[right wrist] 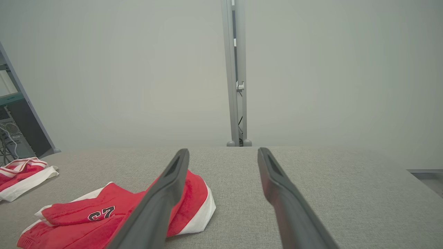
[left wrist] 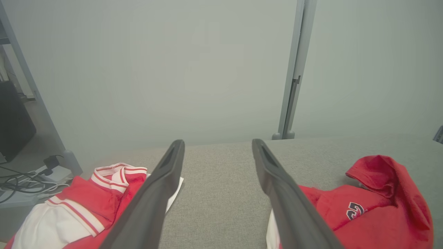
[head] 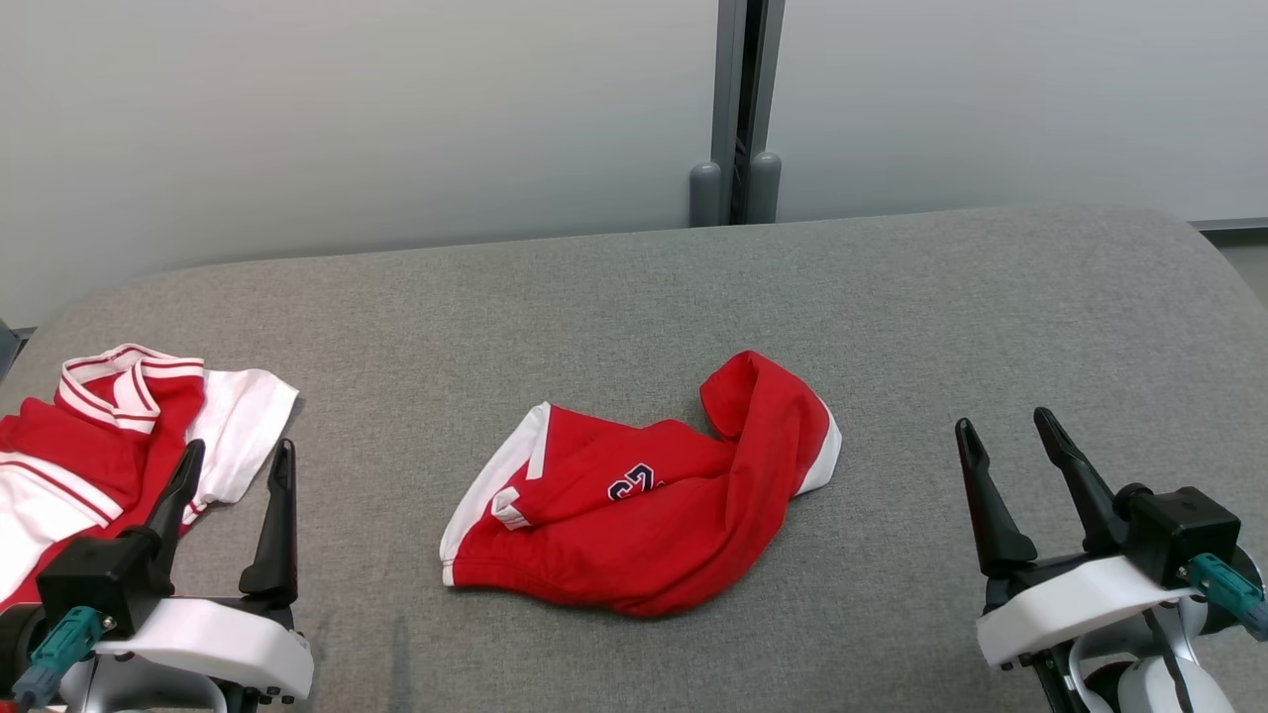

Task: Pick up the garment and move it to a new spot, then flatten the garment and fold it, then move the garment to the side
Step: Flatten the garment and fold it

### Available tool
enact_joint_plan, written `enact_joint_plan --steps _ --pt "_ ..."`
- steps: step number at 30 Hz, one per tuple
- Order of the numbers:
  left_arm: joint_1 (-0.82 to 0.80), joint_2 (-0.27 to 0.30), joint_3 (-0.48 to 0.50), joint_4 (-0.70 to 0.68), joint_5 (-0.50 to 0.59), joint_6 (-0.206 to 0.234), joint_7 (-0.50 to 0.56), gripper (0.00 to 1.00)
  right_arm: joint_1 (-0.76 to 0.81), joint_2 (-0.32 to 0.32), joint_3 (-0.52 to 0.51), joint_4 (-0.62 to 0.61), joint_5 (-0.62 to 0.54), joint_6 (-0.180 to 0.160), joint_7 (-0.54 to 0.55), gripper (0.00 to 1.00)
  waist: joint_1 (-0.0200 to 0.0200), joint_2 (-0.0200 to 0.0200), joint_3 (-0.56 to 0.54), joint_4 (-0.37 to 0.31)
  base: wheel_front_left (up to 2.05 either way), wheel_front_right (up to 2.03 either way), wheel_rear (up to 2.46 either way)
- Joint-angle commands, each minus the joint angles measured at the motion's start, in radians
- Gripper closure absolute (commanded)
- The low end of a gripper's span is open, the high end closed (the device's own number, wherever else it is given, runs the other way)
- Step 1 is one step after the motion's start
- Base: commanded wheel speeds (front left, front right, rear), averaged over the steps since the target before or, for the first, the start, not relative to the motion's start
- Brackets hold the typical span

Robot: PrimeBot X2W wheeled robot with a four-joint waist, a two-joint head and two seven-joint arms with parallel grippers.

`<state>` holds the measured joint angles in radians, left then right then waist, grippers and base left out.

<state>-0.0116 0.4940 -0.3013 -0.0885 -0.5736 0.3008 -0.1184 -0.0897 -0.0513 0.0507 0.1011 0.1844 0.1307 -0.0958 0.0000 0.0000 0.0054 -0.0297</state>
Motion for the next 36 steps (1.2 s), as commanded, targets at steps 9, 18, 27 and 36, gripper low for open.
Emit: enact_joint_plan --steps 9,18,27,36 --pt "-0.001 0.003 -0.003 -0.002 -0.008 0.009 0.001 0.00 -0.002 -0.001 0.000 0.000 0.001 0.000 -0.006 0.00 0.0000 0.0000 0.008 0.006 0.00 0.00 0.00" --pt "-0.036 -0.009 -0.015 0.003 -0.010 -0.003 -0.002 0.00 -0.029 -0.001 0.151 -0.019 -0.012 0.000 0.060 0.00 0.0000 0.0000 0.034 0.041 0.00 0.00 0.00" --pt "-0.090 -0.037 -0.037 0.030 -0.008 -0.026 -0.024 0.00 -0.090 -0.012 0.415 0.026 -0.024 0.000 0.126 0.00 0.0000 0.0000 0.109 0.107 0.00 0.00 0.00" --pt "-0.171 -0.087 -0.054 0.098 -0.016 -0.060 -0.073 0.00 -0.197 -0.054 0.578 0.170 -0.100 0.000 0.200 0.00 0.0000 0.0000 0.207 0.167 0.00 0.00 0.00"
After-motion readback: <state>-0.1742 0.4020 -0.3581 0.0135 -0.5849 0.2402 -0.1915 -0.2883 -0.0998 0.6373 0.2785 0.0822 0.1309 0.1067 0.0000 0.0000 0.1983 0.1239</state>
